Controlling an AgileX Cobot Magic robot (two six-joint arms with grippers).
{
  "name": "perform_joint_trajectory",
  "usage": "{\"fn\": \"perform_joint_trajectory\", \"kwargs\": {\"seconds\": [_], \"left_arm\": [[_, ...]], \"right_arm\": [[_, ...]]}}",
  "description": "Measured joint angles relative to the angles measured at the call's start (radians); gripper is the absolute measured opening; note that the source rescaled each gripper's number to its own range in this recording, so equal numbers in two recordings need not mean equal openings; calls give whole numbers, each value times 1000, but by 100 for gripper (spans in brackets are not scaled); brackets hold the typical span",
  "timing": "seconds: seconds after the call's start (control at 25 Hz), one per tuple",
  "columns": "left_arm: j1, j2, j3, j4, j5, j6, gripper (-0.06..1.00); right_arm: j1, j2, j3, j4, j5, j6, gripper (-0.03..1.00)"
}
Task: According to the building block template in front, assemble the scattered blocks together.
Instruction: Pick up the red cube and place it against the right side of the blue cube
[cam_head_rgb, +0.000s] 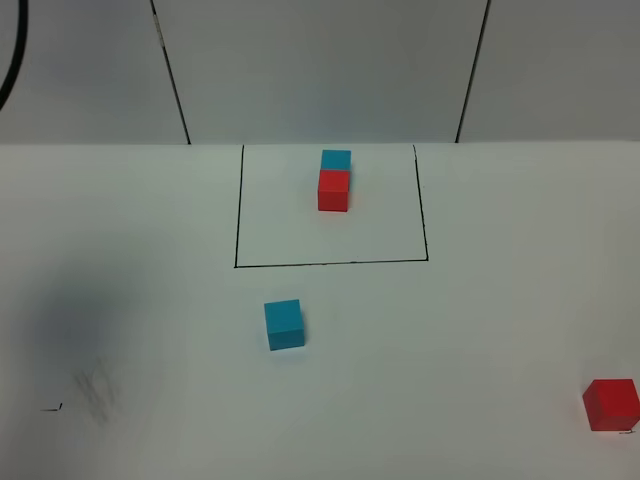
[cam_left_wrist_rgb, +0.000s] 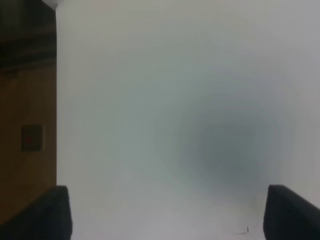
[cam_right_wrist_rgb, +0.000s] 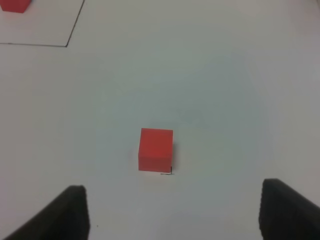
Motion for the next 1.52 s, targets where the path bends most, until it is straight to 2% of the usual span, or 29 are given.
{"fn": "perform_joint_trajectory", "kwargs": {"seconds": [0.2, 0.48, 0.84, 0.96, 1.2, 1.52], "left_arm": [[0, -174, 105, 51, 1, -79, 100], [0, -496, 285, 62, 1, -146, 100], [0, -965, 504, 59, 2, -138, 100], [0, -1072, 533, 15, 2, -94, 100], [0, -1198, 573, -177, 2, 8, 100], [0, -1345, 875, -196, 2, -5, 100]], "right_arm": [[0, 0, 0, 0, 0, 0, 55], [0, 0, 0, 0, 0, 0, 55], [0, 0, 0, 0, 0, 0, 55], [0, 0, 0, 0, 0, 0, 55], [0, 0, 0, 0, 0, 0, 55], [0, 0, 0, 0, 0, 0, 55]]}}
